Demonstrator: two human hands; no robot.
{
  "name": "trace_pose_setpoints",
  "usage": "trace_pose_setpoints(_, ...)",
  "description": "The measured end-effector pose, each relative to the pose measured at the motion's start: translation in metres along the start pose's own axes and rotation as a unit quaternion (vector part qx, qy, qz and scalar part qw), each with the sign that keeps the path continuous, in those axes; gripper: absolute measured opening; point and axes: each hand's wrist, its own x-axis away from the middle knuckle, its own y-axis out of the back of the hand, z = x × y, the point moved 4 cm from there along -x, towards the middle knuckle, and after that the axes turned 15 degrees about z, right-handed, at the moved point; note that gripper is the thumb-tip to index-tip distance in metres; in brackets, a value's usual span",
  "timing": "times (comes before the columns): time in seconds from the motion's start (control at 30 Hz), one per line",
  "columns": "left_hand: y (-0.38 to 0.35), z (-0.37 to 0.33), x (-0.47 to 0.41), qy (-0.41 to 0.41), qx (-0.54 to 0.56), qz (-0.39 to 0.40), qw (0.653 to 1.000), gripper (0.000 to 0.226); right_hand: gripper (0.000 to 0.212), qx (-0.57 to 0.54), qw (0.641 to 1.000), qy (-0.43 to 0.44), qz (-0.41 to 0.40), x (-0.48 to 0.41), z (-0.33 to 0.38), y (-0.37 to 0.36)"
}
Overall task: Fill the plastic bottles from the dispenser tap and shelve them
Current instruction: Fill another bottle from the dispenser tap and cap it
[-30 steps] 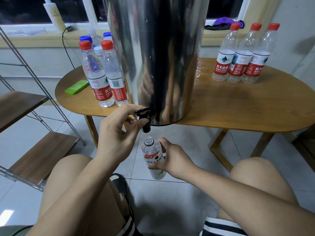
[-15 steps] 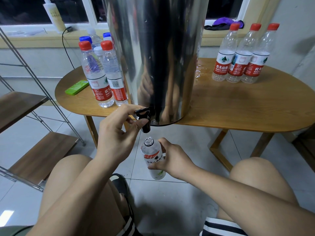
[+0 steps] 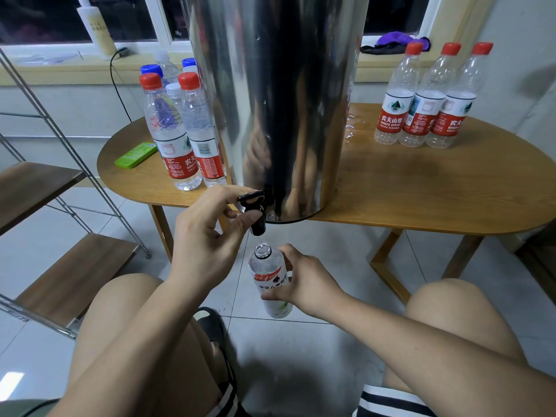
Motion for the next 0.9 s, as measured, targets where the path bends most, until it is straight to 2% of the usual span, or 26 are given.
trace_pose_setpoints(0.27, 0.002, -0.006, -0.001, -0.007, -0.007, -0.010, 1.000, 0.029, 0.073, 0.005, 1.000, 0.002, 0.003, 0.001, 0.000, 0.000)
trace_pose_setpoints(0.63, 0.001, -0.002, -0.001, 0.027, -0.029, -0.016, 0.999, 0.025, 0.074, -0.013, 1.000, 0.005, 0.001, 0.002, 0.002, 0.002)
trace_pose_setpoints(0.8, 0.004, 0.002, 0.000, 0.032, 0.001, -0.001, 0.999, 0.024, 0.075, -0.016, 1.000, 0.005, 0.001, 0.003, 0.003, 0.001)
trace_pose_setpoints(0.9, 0.014, 0.012, -0.001, 0.060, 0.032, -0.028, 0.997, 0.022, 0.077, -0.016, 1.000, 0.006, 0.001, 0.004, 0.004, 0.001)
